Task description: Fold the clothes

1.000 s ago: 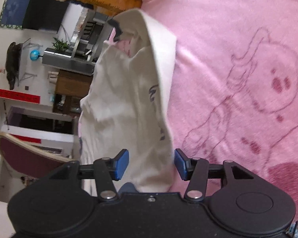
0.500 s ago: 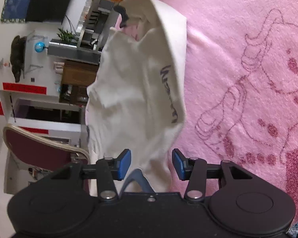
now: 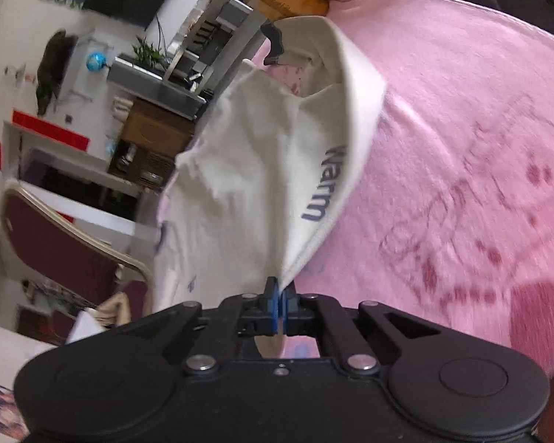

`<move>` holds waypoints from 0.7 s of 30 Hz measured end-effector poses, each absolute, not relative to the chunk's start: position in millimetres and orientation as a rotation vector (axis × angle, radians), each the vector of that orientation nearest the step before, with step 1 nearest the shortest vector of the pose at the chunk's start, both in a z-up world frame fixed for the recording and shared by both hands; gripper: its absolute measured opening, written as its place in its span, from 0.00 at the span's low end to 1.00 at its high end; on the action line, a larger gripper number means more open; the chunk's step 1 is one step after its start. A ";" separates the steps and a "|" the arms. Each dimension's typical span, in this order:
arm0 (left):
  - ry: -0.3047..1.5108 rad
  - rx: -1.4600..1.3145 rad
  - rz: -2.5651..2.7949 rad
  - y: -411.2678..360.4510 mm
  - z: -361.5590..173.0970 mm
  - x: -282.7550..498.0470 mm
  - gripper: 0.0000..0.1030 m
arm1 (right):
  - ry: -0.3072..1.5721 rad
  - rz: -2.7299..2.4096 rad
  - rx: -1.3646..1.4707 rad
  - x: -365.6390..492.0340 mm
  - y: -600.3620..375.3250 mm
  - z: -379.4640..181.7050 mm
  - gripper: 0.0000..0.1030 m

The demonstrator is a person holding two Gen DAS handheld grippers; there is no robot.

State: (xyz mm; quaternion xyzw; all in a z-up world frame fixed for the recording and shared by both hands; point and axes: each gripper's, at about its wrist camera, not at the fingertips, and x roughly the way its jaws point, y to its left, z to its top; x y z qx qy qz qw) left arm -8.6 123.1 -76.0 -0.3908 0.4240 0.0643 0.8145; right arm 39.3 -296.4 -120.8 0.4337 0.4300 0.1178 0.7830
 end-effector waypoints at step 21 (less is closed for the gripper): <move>1.008 -0.735 0.126 103.6 -109.7 28.2 0.15 | 1.075 0.279 0.983 45.5 -280.6 -157.1 0.13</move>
